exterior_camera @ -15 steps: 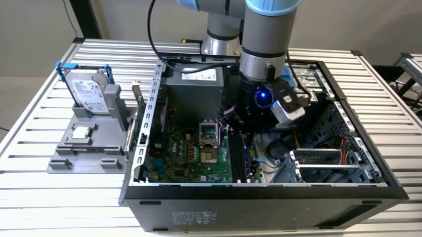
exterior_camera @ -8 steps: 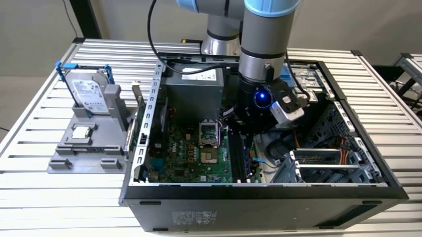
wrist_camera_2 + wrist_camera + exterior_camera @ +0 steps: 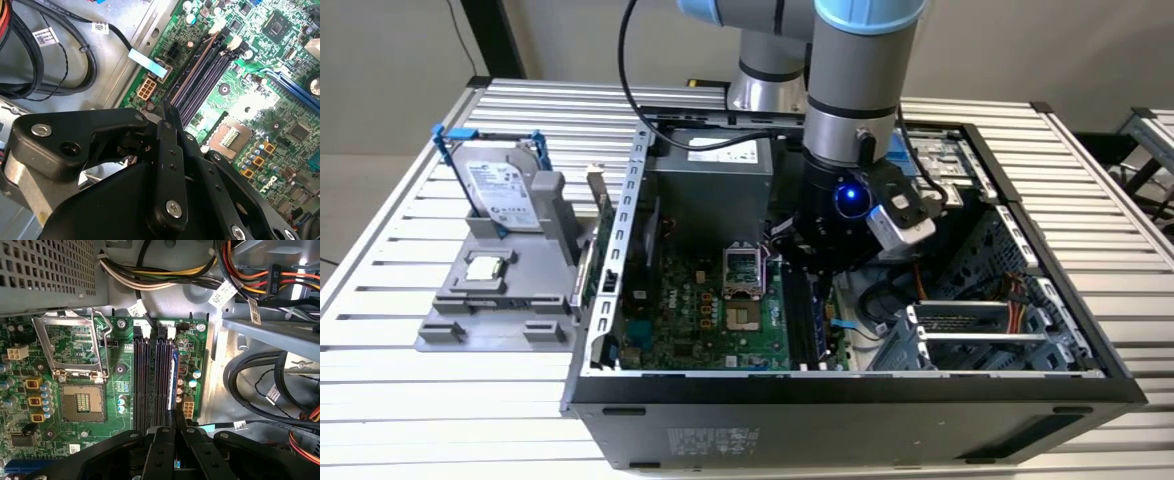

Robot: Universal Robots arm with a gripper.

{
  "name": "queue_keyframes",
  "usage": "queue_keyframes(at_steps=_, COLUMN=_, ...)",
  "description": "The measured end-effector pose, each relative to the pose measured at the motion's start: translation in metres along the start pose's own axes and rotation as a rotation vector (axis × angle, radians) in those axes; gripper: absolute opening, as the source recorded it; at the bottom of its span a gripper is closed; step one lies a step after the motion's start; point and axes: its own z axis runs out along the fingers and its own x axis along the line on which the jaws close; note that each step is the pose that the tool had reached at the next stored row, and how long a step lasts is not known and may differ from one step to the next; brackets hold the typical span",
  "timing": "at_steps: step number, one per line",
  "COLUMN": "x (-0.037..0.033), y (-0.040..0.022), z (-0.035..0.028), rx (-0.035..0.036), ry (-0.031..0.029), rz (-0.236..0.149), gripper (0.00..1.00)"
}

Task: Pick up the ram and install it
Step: 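Insert the ram into the slot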

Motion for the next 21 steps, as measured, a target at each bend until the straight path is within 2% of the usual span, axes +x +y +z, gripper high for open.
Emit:
queue_keyframes(at_steps=8, x=0.0, y=0.0, z=0.0, rx=-0.0014, ry=0.0, rz=0.0, gripper=0.0)
queue_keyframes(at_steps=9, x=0.0, y=0.0, z=0.0, rx=-0.0018, ry=0.0, rz=0.0, gripper=1.0)
queue_keyframes(at_steps=21, x=0.0, y=0.0, z=0.0, rx=-0.0039, ry=-0.0001, rz=0.0, gripper=1.0)
